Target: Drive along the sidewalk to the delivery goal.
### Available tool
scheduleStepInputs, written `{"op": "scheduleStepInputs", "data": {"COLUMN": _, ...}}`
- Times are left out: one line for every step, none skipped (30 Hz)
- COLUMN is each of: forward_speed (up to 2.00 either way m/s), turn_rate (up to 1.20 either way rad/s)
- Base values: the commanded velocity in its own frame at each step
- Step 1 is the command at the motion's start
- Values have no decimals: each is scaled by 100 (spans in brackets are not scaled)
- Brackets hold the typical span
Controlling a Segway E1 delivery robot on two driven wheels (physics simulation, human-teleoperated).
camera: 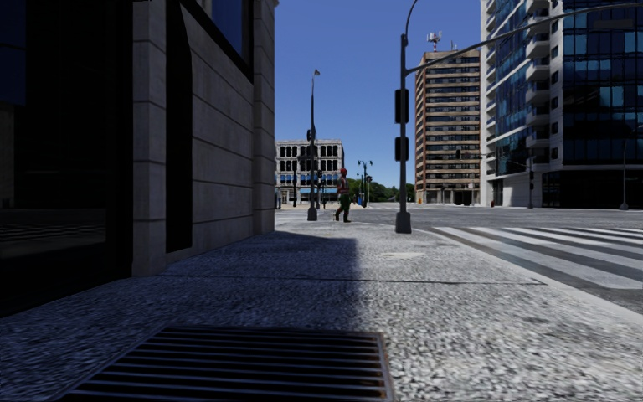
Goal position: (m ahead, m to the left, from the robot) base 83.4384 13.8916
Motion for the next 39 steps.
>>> {"op": "scheduleStepInputs", "data": {"forward_speed": 200, "turn_rate": 2}}
{"op": "scheduleStepInputs", "data": {"forward_speed": 200, "turn_rate": 6}}
{"op": "scheduleStepInputs", "data": {"forward_speed": 200, "turn_rate": 19}}
{"op": "scheduleStepInputs", "data": {"forward_speed": 200, "turn_rate": 41}}
{"op": "scheduleStepInputs", "data": {"forward_speed": 200, "turn_rate": 47}}
{"op": "scheduleStepInputs", "data": {"forward_speed": 200, "turn_rate": 47}}
{"op": "scheduleStepInputs", "data": {"forward_speed": 200, "turn_rate": 50}}
{"op": "scheduleStepInputs", "data": {"forward_speed": 200, "turn_rate": 42}}
{"op": "scheduleStepInputs", "data": {"forward_speed": 200, "turn_rate": 3}}
{"op": "scheduleStepInputs", "data": {"forward_speed": 200, "turn_rate": 0}}
{"op": "scheduleStepInputs", "data": {"forward_speed": 200, "turn_rate": 0}}
{"op": "scheduleStepInputs", "data": {"forward_speed": 200, "turn_rate": 0}}
{"op": "scheduleStepInputs", "data": {"forward_speed": 200, "turn_rate": 0}}
{"op": "scheduleStepInputs", "data": {"forward_speed": 200, "turn_rate": 0}}
{"op": "scheduleStepInputs", "data": {"forward_speed": 200, "turn_rate": 0}}
{"op": "scheduleStepInputs", "data": {"forward_speed": 200, "turn_rate": 0}}
{"op": "scheduleStepInputs", "data": {"forward_speed": 200, "turn_rate": 0}}
{"op": "scheduleStepInputs", "data": {"forward_speed": 200, "turn_rate": 0}}
{"op": "scheduleStepInputs", "data": {"forward_speed": 200, "turn_rate": 0}}
{"op": "scheduleStepInputs", "data": {"forward_speed": 200, "turn_rate": 0}}
{"op": "scheduleStepInputs", "data": {"forward_speed": 200, "turn_rate": 0}}
{"op": "scheduleStepInputs", "data": {"forward_speed": 200, "turn_rate": 0}}
{"op": "scheduleStepInputs", "data": {"forward_speed": 200, "turn_rate": 0}}
{"op": "scheduleStepInputs", "data": {"forward_speed": 200, "turn_rate": 0}}
{"op": "scheduleStepInputs", "data": {"forward_speed": 200, "turn_rate": 0}}
{"op": "scheduleStepInputs", "data": {"forward_speed": 200, "turn_rate": 0}}
{"op": "scheduleStepInputs", "data": {"forward_speed": 200, "turn_rate": 0}}
{"op": "scheduleStepInputs", "data": {"forward_speed": 200, "turn_rate": 0}}
{"op": "scheduleStepInputs", "data": {"forward_speed": 200, "turn_rate": 0}}
{"op": "scheduleStepInputs", "data": {"forward_speed": 200, "turn_rate": 0}}
{"op": "scheduleStepInputs", "data": {"forward_speed": 200, "turn_rate": 0}}
{"op": "scheduleStepInputs", "data": {"forward_speed": 200, "turn_rate": 0}}
{"op": "scheduleStepInputs", "data": {"forward_speed": 200, "turn_rate": 0}}
{"op": "scheduleStepInputs", "data": {"forward_speed": 200, "turn_rate": 0}}
{"op": "scheduleStepInputs", "data": {"forward_speed": 200, "turn_rate": 0}}
{"op": "scheduleStepInputs", "data": {"forward_speed": 200, "turn_rate": 0}}
{"op": "scheduleStepInputs", "data": {"forward_speed": 200, "turn_rate": 0}}
{"op": "scheduleStepInputs", "data": {"forward_speed": 200, "turn_rate": 0}}
{"op": "scheduleStepInputs", "data": {"forward_speed": 200, "turn_rate": 0}}
